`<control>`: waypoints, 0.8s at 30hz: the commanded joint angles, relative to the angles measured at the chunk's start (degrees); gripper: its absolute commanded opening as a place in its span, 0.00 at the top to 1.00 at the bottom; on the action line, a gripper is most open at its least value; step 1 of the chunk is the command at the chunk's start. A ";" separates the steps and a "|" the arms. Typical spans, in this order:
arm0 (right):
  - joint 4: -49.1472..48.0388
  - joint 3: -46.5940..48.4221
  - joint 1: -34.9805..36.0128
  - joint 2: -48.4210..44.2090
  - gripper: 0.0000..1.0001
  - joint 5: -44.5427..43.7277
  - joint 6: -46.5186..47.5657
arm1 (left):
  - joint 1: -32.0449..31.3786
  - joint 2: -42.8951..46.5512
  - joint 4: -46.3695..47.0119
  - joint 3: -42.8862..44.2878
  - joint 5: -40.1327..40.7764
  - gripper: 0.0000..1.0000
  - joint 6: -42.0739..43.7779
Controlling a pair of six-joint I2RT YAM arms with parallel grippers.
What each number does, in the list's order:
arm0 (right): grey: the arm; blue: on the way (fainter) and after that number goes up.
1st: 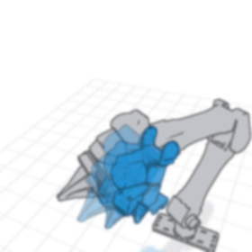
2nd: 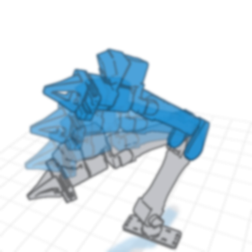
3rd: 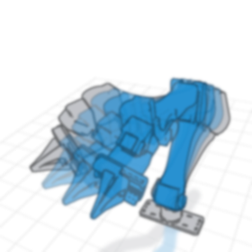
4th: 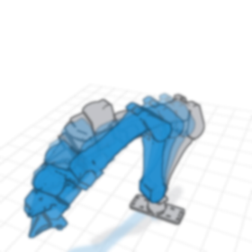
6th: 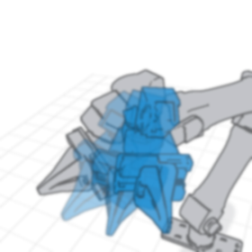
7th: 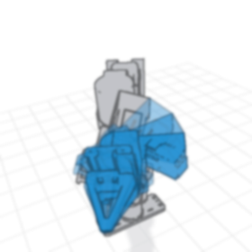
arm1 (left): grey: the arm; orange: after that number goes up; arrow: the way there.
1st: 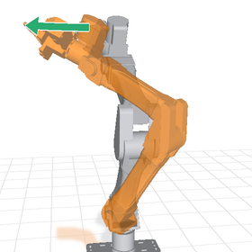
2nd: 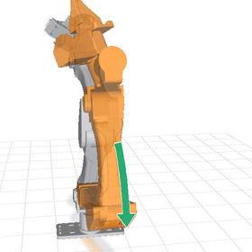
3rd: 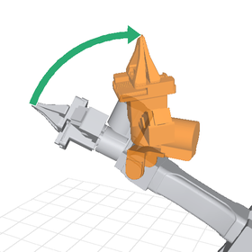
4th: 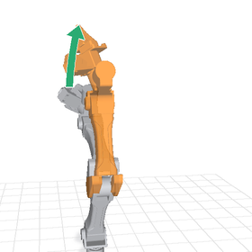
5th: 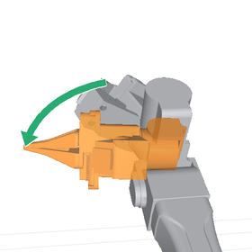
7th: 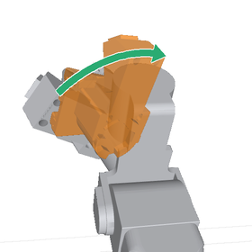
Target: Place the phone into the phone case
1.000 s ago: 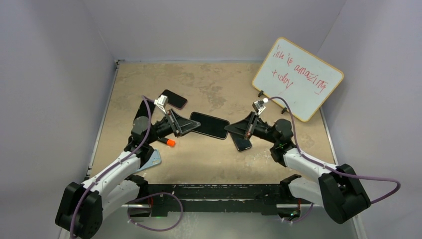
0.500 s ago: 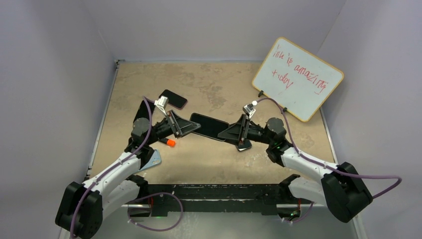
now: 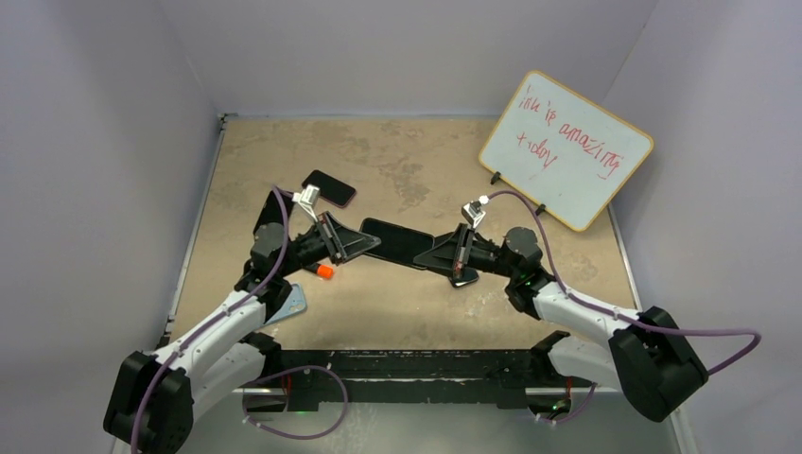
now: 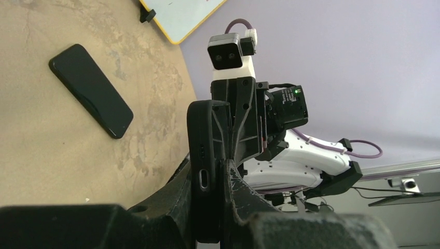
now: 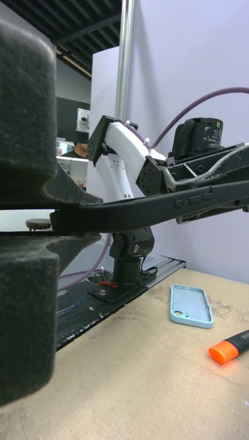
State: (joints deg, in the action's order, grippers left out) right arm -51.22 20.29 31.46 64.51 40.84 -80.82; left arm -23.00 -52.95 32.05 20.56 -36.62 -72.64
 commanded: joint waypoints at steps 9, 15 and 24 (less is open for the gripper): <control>15.30 3.81 -0.08 -6.69 0.39 -3.92 11.31 | 0.30 1.10 -17.53 11.91 -9.95 1.00 23.79; 30.56 8.09 -0.08 -12.21 0.20 -5.64 25.50 | 0.33 0.48 -25.25 16.51 -16.71 1.00 30.18; 36.52 17.50 -0.01 -5.06 0.26 5.86 39.42 | 0.33 -3.47 -28.03 18.54 -26.84 1.00 35.68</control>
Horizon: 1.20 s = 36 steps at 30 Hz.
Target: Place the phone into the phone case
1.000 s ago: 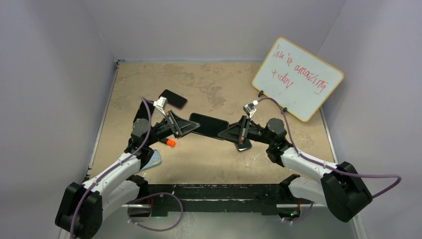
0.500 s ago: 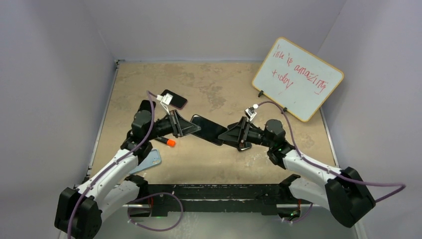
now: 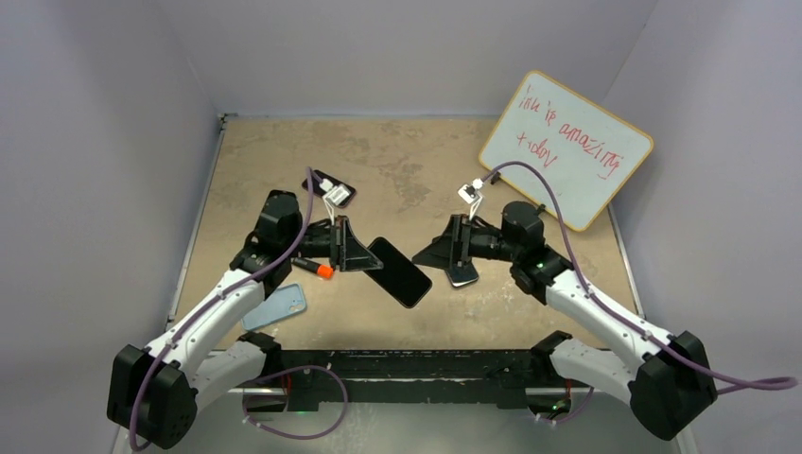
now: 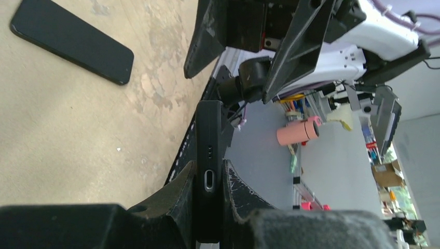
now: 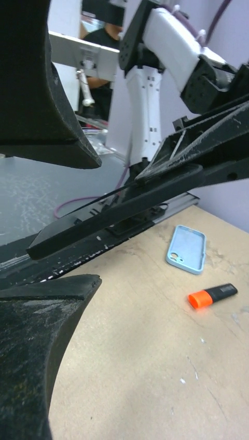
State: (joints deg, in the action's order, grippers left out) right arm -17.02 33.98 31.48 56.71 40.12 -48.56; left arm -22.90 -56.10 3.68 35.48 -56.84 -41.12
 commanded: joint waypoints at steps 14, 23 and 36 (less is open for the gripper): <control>-10.90 7.68 6.92 16.95 0.53 12.30 2.44 | 0.22 -1.52 -0.51 3.44 -7.08 1.00 5.37; -21.91 3.78 6.84 16.95 1.00 5.19 -8.15 | 1.46 -0.43 -12.22 8.65 4.68 0.28 5.28; -49.62 -4.47 5.80 24.21 1.00 -14.51 -33.43 | 4.61 9.03 -1.86 -1.63 14.29 0.21 -14.61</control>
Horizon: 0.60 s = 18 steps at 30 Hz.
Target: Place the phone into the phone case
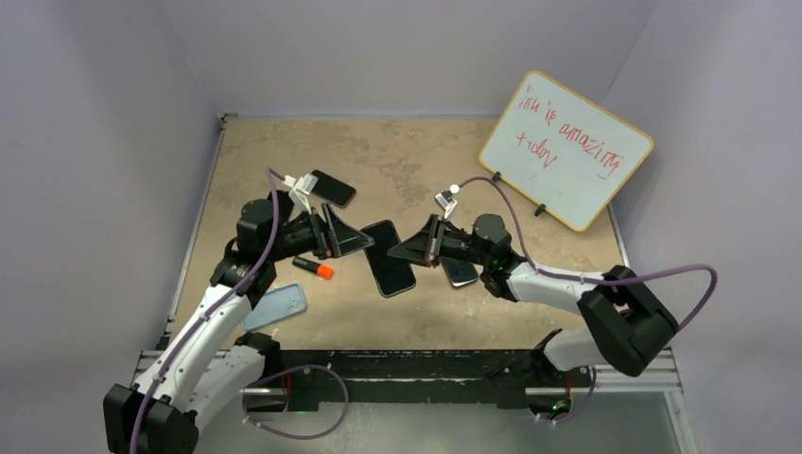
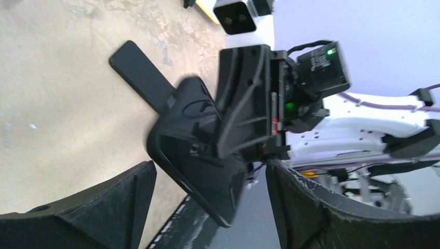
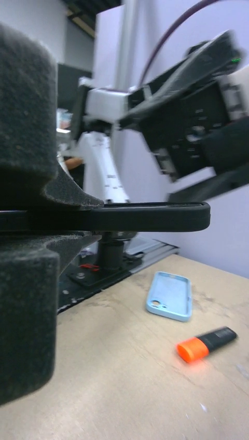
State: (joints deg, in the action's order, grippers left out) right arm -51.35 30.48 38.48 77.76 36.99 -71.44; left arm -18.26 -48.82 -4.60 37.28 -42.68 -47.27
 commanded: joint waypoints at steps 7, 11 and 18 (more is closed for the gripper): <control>-24.59 -0.80 -1.25 10.06 1.00 -17.23 -15.47 | -0.04 0.23 12.74 -8.69 -1.50 0.26 -13.55; -27.13 -0.15 -1.29 13.15 1.00 -18.73 -16.90 | -0.10 -2.14 12.28 -9.73 -1.63 0.30 -13.59; -27.08 0.87 -1.29 14.92 1.00 -18.57 -17.24 | -0.08 -6.37 19.12 -12.87 -1.96 0.43 -15.88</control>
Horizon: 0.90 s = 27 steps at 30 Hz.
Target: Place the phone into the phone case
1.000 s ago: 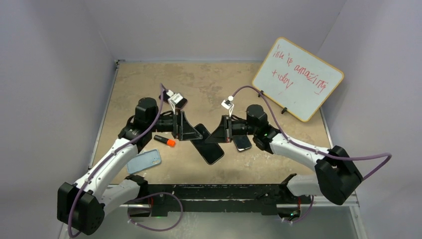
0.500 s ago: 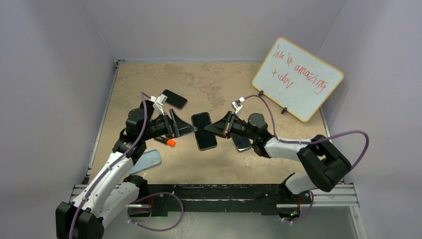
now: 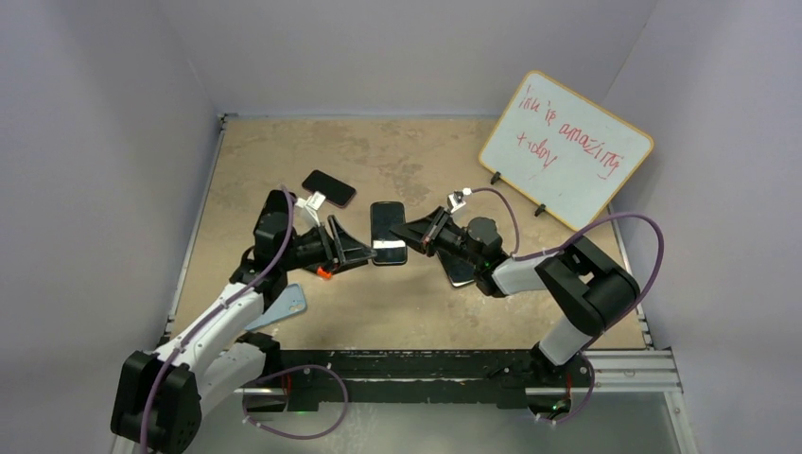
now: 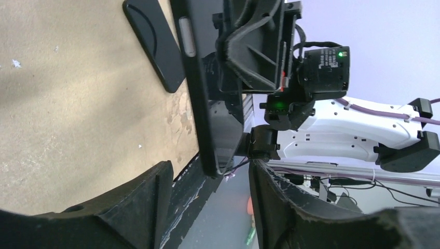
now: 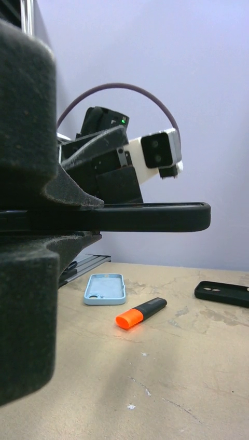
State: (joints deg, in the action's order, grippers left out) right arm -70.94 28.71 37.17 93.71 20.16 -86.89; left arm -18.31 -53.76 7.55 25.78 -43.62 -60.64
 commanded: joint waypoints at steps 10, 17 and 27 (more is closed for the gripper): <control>-5.79 3.08 0.01 -0.20 1.00 -1.88 -0.40 | -0.06 -6.16 12.52 -1.73 -1.58 0.65 -4.41; -4.56 3.70 0.03 1.79 1.00 -2.31 1.38 | -0.06 -8.26 11.51 -1.34 -1.26 1.00 -3.84; 11.90 5.13 0.26 -3.63 1.00 -8.02 15.40 | -0.06 -12.73 -12.06 7.29 7.82 1.00 11.19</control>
State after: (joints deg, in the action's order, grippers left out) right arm -63.57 30.72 37.41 95.07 16.95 -80.09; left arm -18.46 -65.23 4.67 28.86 -40.86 -58.26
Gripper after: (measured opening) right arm 0.093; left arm 0.080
